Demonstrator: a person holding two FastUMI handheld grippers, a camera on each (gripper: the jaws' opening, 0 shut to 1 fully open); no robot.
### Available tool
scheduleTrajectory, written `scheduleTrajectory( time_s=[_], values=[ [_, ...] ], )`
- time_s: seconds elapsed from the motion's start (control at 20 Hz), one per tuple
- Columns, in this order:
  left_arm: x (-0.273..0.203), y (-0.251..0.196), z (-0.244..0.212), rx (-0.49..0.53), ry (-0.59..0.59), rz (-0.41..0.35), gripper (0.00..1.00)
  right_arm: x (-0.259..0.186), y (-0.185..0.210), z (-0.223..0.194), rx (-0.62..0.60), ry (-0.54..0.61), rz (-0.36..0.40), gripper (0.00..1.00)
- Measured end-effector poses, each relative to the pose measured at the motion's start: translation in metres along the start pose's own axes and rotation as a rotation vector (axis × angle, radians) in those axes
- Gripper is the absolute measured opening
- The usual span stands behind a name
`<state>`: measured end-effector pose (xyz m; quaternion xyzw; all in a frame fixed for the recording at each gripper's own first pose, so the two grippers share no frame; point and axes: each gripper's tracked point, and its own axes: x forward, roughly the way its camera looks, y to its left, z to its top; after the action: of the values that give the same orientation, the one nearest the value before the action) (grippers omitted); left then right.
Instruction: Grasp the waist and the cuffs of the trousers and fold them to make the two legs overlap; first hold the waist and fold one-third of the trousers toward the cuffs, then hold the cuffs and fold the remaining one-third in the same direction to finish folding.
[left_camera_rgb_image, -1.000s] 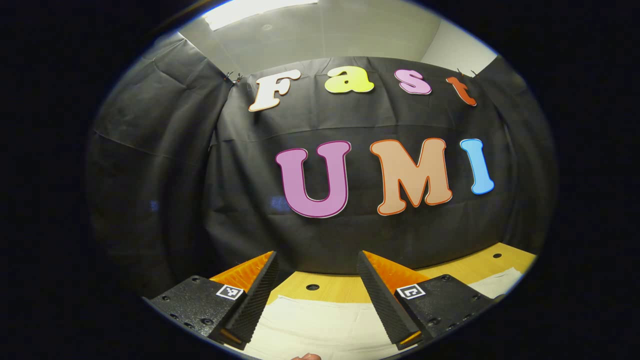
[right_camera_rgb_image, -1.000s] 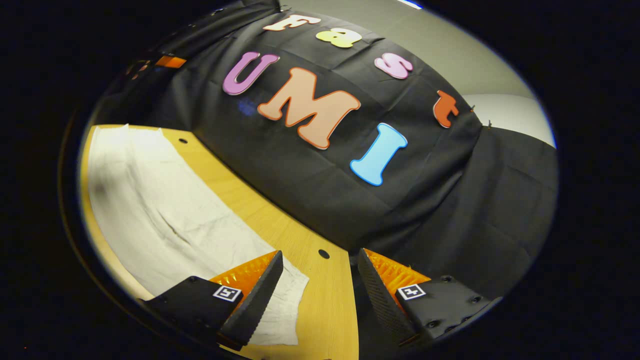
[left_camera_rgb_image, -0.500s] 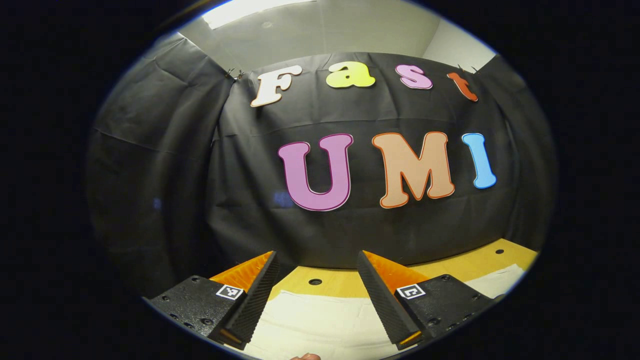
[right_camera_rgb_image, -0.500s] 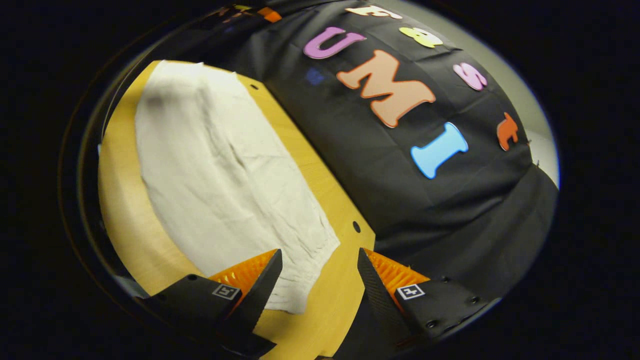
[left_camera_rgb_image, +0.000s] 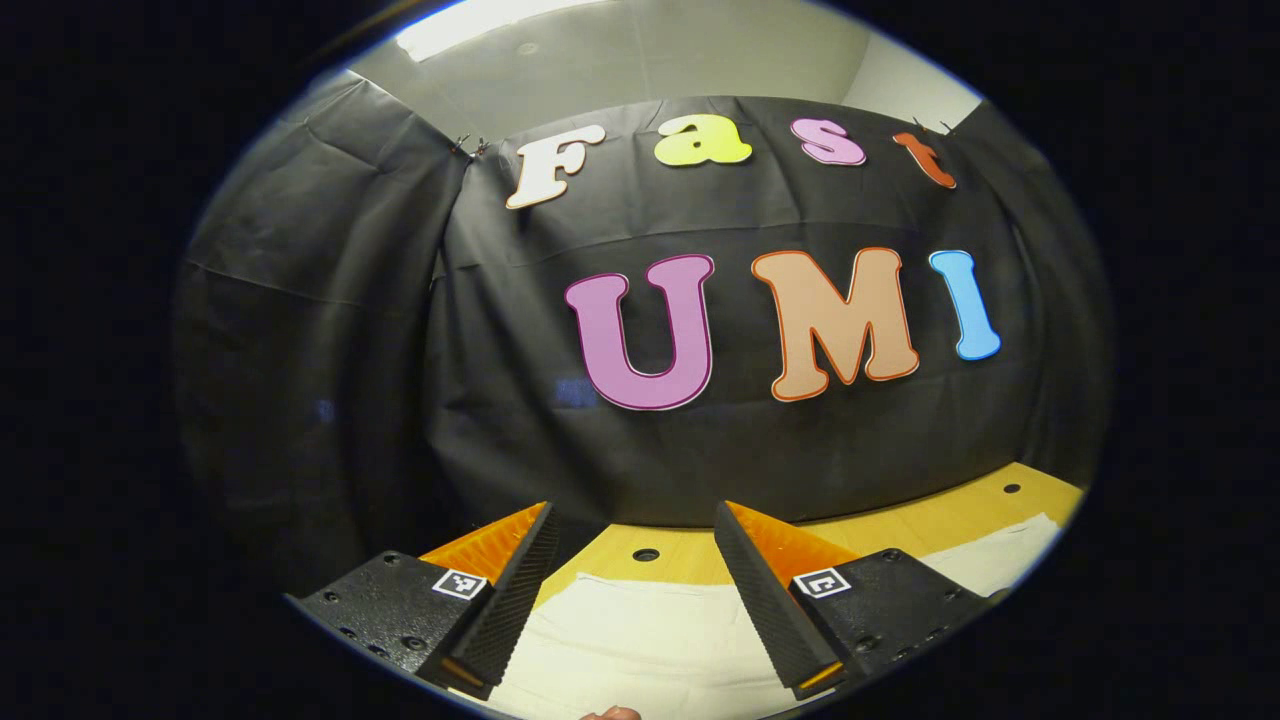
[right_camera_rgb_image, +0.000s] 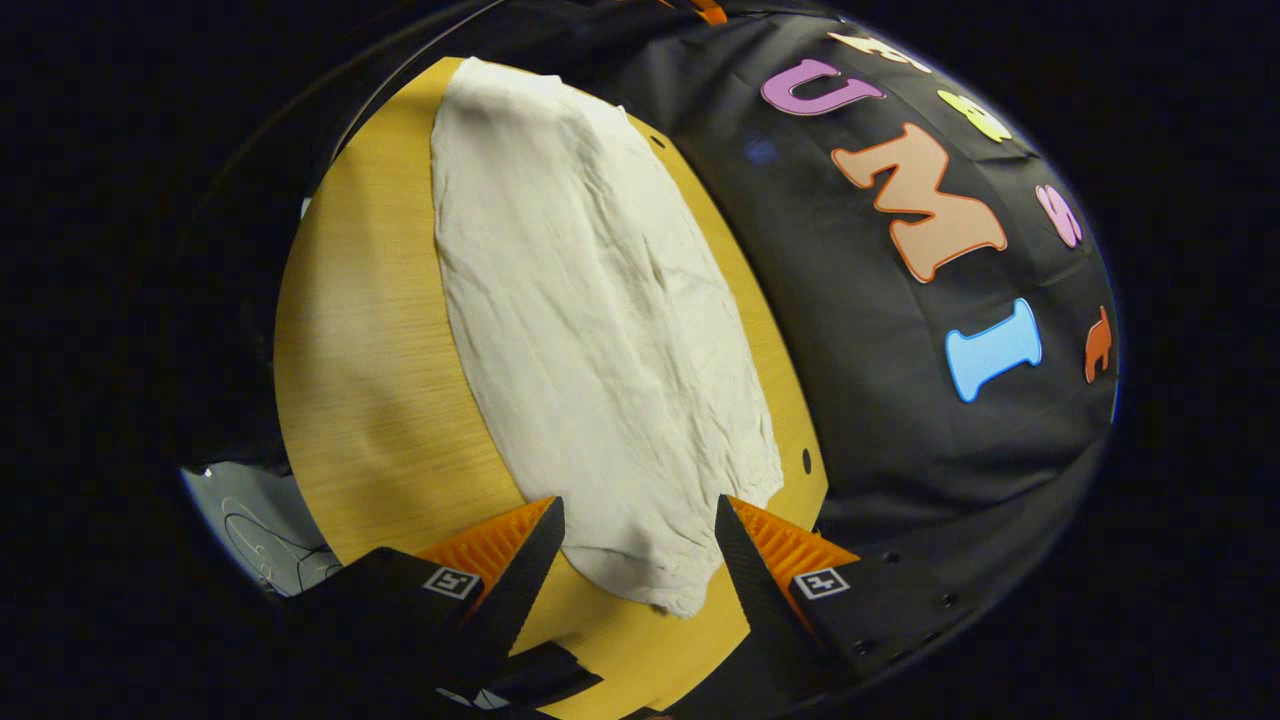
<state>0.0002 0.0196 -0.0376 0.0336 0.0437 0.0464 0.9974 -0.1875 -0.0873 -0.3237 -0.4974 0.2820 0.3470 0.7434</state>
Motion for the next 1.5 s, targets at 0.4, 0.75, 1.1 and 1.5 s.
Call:
scheduleTrajectory(
  time_s=[0.4, 0.75, 1.1, 1.5],
  values=[
    [-0.002, 0.006, -0.004, 0.014, 0.007, 0.012, 0.96, 0.026, 0.000, -0.001, -0.111, 0.027, 0.003, 0.94],
    [-0.007, 0.012, -0.008, 0.036, 0.011, 0.016, 0.96, 0.048, -0.002, 0.003, -0.067, 0.066, -0.003, 0.73],
    [-0.013, 0.022, -0.025, 0.102, 0.033, 0.009, 0.96, 0.055, 0.010, 0.000, -0.010, 0.114, 0.022, 0.03],
    [-0.028, 0.052, -0.070, 0.320, 0.105, -0.034, 0.96, 0.055, 0.010, 0.003, -0.031, 0.109, 0.003, 0.13]
  ],
)
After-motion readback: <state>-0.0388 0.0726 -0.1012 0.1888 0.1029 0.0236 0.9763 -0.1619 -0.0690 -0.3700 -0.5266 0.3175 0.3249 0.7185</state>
